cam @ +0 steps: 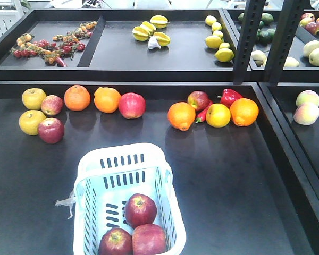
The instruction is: Pick three apples into basket with both arms
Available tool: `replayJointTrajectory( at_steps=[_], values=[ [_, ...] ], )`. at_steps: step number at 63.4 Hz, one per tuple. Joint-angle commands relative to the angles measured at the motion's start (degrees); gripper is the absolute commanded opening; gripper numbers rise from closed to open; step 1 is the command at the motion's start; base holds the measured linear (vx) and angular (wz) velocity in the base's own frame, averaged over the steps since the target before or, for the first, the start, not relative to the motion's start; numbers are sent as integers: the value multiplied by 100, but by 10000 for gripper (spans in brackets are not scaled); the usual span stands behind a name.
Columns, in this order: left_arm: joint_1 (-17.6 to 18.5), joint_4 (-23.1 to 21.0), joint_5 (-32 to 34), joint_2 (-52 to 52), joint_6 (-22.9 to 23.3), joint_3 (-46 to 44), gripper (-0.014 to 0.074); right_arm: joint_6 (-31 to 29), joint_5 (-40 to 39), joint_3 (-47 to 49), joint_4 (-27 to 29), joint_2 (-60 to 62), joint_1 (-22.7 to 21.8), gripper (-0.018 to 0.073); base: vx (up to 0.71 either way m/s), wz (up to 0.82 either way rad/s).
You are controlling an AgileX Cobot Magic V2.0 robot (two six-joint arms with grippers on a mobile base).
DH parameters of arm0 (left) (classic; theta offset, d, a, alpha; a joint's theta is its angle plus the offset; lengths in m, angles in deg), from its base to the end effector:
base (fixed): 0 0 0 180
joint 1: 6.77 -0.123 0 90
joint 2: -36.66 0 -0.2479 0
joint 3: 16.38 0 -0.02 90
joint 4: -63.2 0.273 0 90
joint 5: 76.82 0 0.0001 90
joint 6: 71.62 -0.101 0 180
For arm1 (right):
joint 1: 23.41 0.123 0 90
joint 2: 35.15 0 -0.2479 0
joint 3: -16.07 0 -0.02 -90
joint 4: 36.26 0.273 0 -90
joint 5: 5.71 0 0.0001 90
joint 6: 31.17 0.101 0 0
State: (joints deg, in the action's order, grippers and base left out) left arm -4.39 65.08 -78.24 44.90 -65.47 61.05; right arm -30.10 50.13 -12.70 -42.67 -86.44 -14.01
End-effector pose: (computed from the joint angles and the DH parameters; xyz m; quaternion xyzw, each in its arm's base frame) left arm 0.1261 -0.0052 0.2041 -0.0117 0.6888 -0.0418 0.7236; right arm 0.1796 0.0203 0.3112 -0.0789 0.9221 -0.0202 0.3783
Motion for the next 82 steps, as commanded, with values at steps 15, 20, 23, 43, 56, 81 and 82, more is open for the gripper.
replayJointTrajectory(
  at_steps=[15,20,23,43,56,81,82],
  values=[
    [-9,12,374,-85,61,133,-8,-12,-323,152,-93,5,-28,-9,0,0],
    [-9,12,374,-85,61,133,-8,-12,-323,152,-93,5,-28,-9,0,0],
    [-9,12,374,-85,61,133,-8,-12,-323,152,-93,5,-28,-9,0,0],
    [-9,12,374,-85,61,133,-8,-37,-352,148,-131,133,-28,-9,0,0],
    [-9,12,374,-85,61,133,-8,11,-1453,-386,-157,968,-28,-9,0,0],
    [-9,12,374,-85,61,133,-6,11,-3357,-2779,-27,3229,-441,-9,0,0],
    [-9,12,374,-85,61,133,-6,11,-3389,-2869,-8,3329,-535,-9,0,0]
  ],
)
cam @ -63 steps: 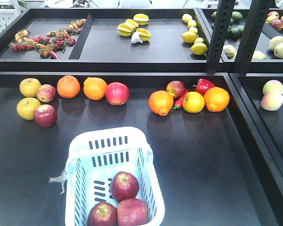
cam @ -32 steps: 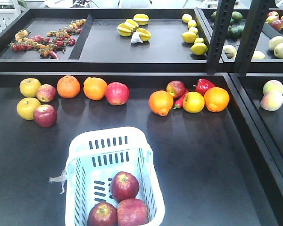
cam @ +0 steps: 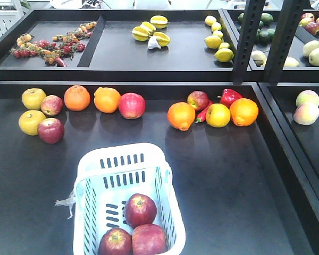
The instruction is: Pick three apples into basket with both arms
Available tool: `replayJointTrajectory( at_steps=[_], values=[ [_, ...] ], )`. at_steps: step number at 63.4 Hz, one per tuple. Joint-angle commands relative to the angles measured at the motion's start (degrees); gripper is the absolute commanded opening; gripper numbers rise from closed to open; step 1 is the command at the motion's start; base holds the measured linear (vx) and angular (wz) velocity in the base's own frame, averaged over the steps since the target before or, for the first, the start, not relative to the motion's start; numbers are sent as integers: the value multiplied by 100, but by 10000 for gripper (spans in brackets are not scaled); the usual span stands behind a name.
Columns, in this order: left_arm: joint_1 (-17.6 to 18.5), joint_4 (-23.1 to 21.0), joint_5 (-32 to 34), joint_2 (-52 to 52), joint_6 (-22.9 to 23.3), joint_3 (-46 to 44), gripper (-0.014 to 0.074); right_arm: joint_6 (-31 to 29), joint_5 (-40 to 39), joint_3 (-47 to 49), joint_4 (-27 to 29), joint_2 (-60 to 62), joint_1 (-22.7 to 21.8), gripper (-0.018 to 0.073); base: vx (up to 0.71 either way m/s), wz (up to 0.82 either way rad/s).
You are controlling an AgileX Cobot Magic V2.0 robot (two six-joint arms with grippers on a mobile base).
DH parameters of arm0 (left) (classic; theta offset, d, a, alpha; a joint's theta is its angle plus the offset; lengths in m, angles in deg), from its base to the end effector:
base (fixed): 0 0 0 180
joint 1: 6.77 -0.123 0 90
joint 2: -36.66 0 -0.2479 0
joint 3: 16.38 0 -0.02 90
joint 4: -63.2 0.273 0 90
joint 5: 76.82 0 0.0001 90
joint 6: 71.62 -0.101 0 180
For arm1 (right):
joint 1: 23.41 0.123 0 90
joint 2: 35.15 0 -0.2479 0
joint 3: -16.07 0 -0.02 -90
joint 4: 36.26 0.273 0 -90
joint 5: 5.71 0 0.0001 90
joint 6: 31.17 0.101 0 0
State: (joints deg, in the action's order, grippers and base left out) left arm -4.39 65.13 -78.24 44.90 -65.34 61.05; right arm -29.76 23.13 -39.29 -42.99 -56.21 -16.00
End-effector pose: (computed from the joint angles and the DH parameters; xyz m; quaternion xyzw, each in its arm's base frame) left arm 0.1261 -0.0052 0.2041 -0.0121 0.6888 -0.0423 0.7236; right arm 0.1263 0.0107 0.2693 -0.0652 0.7910 -0.0070 0.6082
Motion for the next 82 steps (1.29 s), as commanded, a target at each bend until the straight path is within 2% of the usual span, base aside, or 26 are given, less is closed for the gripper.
replayJointTrajectory(
  at_steps=[1,9,19,37,82],
  values=[
    [-9,7,374,-85,48,133,-6,-23,-721,-296,37,371,-397,-9,0,0],
    [-9,7,374,-85,48,133,-6,-23,-942,-729,134,925,-753,-9,0,0],
    [-9,7,374,-85,48,133,-6,-2,-1517,-1263,290,1329,-762,-9,0,0],
    [-9,7,374,-85,43,133,-6,161,-3177,-2328,313,1334,-762,-9,0,0],
    [-9,7,374,-85,43,133,-6,255,-2917,-2316,242,1334,-762,-9,0,0]
  ],
)
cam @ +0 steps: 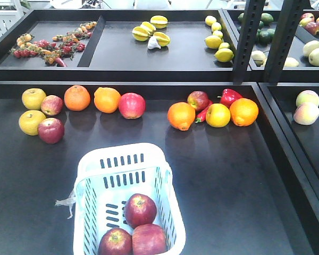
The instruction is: Pick three apples into basket with both arms
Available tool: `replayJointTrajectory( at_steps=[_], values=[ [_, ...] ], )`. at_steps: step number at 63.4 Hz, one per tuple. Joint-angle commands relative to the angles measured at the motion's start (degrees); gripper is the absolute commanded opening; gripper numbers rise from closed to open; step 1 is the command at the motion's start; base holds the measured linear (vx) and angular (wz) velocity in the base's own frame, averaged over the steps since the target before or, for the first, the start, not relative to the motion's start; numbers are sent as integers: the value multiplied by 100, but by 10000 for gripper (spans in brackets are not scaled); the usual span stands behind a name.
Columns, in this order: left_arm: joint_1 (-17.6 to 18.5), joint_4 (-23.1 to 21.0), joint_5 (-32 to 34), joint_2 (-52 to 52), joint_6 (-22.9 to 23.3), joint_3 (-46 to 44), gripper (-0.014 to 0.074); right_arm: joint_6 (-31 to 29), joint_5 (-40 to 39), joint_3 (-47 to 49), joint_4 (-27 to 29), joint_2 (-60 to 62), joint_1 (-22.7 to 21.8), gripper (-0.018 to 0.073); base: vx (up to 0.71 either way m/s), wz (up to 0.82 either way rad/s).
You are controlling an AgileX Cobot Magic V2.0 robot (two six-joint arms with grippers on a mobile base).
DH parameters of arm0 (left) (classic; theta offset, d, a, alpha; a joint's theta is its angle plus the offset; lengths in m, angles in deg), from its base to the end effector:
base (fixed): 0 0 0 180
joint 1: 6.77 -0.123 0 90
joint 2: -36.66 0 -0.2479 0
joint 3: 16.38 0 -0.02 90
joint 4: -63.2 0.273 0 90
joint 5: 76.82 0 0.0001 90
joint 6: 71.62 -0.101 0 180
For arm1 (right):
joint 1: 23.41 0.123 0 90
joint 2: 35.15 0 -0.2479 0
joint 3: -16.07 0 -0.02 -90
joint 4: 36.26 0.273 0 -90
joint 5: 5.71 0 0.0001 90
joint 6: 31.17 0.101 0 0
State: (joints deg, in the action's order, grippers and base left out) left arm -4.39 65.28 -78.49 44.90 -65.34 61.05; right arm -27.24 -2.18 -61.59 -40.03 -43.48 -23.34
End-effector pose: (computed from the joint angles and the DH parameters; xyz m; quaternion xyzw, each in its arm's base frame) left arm 0.1262 -0.0051 0.2037 -0.0114 0.6904 -0.0412 0.7222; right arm 0.1266 -0.0003 0.1987 0.0020 0.7041 0.0000 0.7101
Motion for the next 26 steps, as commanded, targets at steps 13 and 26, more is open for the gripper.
replayJointTrajectory(
  at_steps=[13,26],
  values=[
    [-9,-8,399,-85,43,133,-6,3,-387,-86,-54,62,-27,-9,0,0],
    [-9,-8,399,-85,43,133,-6,3,-387,-86,-54,62,-27,-9,0,0]
  ],
)
